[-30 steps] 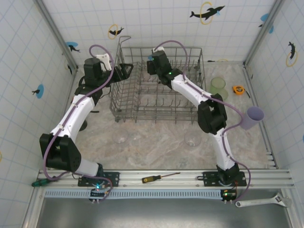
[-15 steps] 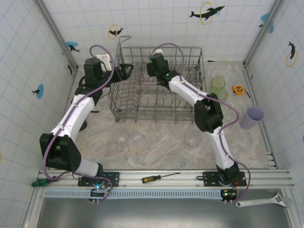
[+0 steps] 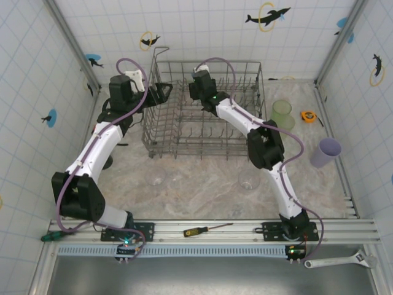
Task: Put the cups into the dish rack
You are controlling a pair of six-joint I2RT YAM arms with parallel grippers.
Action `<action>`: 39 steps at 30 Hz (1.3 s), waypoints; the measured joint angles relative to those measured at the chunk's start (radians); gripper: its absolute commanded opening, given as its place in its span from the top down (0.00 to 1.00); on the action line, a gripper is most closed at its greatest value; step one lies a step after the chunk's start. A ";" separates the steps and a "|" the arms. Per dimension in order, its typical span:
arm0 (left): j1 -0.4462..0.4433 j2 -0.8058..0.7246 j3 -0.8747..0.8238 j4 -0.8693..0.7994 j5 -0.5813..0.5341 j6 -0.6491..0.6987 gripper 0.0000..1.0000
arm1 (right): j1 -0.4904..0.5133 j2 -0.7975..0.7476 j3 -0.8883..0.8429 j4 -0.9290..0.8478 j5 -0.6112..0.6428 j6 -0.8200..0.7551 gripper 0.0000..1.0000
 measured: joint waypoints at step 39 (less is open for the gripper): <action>0.000 0.012 0.000 -0.001 0.000 0.000 0.02 | -0.033 0.058 0.017 0.027 -0.131 0.123 0.06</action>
